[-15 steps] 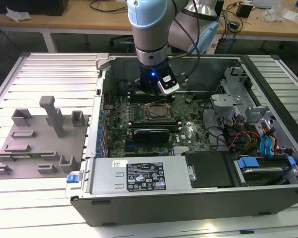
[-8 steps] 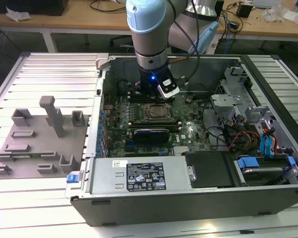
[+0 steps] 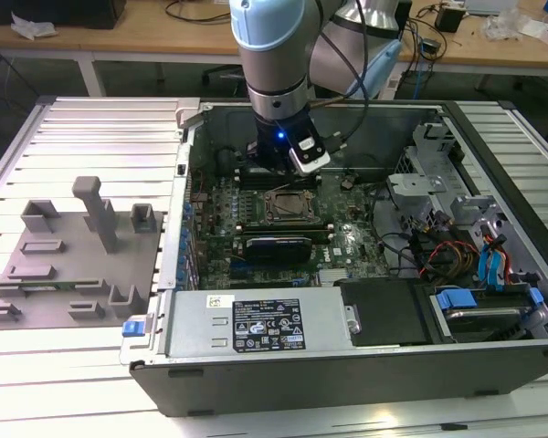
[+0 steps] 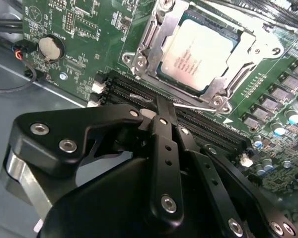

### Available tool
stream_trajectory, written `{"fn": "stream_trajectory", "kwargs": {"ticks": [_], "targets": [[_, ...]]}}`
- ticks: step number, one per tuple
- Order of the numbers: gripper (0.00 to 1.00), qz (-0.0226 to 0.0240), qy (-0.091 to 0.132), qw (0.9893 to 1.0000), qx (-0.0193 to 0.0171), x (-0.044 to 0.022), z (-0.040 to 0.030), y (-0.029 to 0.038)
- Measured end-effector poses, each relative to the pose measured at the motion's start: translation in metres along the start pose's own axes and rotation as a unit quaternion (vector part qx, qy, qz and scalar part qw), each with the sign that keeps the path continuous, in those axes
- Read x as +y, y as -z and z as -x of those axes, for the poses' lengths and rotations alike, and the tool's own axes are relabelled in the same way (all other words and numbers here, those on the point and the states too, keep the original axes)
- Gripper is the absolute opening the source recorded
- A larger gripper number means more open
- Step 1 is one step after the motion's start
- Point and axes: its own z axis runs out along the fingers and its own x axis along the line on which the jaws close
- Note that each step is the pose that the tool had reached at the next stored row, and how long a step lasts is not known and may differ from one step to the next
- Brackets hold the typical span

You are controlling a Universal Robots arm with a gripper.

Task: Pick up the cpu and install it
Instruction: 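Install the first cpu locking lever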

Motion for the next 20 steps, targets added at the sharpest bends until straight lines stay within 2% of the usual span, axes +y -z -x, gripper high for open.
{"fn": "stream_trajectory", "kwargs": {"ticks": [3, 5, 9, 12, 17, 20], "targets": [[0.11, 0.0018, -0.001, 1.0000, -0.0012, -0.0006, -0.0033, -0.0012], [0.11, 0.0019, -0.001, 1.0000, -0.0013, -0.0019, -0.0058, -0.0061], [0.11, -0.0003, -0.014, 0.9999, -0.0039, -0.0022, -0.0059, -0.0085], [0.11, -0.0035, -0.032, 0.9995, -0.0077, -0.0018, -0.0062, -0.0100], [0.11, -0.0040, -0.034, 0.9994, -0.0083, 0.0027, -0.0071, -0.0116], [0.11, -0.0040, -0.034, 0.9994, -0.0085, 0.0026, -0.0076, -0.0132]]}}
